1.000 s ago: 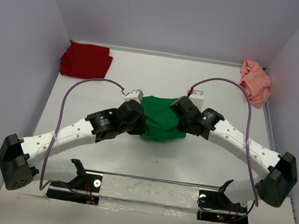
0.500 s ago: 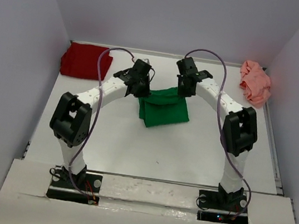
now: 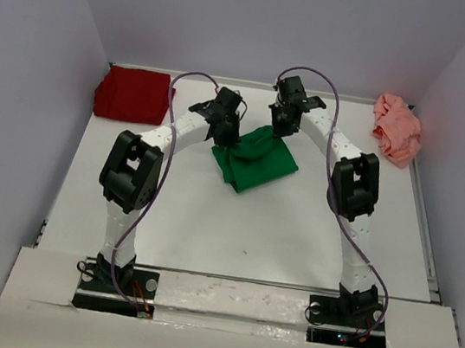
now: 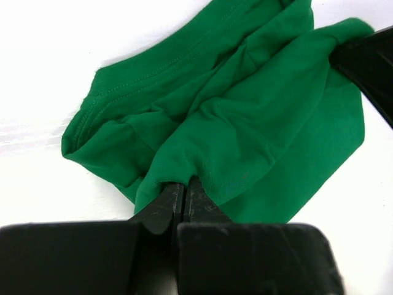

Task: Fold and stack the t-shirts
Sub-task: Fold the tshirt

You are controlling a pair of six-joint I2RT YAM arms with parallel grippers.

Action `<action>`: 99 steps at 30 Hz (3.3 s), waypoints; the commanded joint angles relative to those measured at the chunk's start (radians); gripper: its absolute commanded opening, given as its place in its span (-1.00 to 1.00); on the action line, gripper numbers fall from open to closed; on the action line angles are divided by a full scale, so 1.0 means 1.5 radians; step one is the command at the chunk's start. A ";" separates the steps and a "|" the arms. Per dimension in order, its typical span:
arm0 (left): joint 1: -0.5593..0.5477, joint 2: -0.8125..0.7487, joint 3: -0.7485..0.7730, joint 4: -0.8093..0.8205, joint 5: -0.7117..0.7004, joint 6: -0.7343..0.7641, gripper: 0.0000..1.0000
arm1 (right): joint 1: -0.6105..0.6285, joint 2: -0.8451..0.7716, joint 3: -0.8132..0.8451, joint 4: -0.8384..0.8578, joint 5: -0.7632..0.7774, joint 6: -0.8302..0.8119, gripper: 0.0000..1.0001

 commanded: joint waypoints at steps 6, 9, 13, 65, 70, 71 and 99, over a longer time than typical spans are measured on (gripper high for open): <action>0.004 -0.040 -0.051 0.031 0.021 0.004 -1.00 | -0.002 0.030 0.047 0.002 -0.065 -0.076 -0.99; 0.004 -0.070 -0.098 0.049 0.012 -0.012 -1.00 | -0.002 0.034 0.047 0.009 -0.070 -0.102 -0.97; 0.004 -0.124 -0.166 0.071 -0.021 -0.037 -1.00 | -0.002 0.034 0.050 0.021 -0.092 -0.111 -0.95; -0.054 -0.255 -0.203 0.001 -0.318 -0.105 0.37 | -0.034 -0.078 0.098 0.022 -0.140 -0.149 0.18; -0.084 -0.238 -0.200 0.041 -0.231 -0.072 -0.71 | -0.028 -0.130 -0.008 0.037 -0.167 -0.110 -0.98; -0.089 -0.229 -0.190 0.047 -0.213 -0.068 -1.00 | -0.019 -0.136 -0.027 0.041 -0.167 -0.104 -1.00; -0.074 0.071 0.066 0.054 -0.054 -0.003 -1.00 | 0.030 -0.170 -0.285 0.147 -0.209 -0.047 -1.00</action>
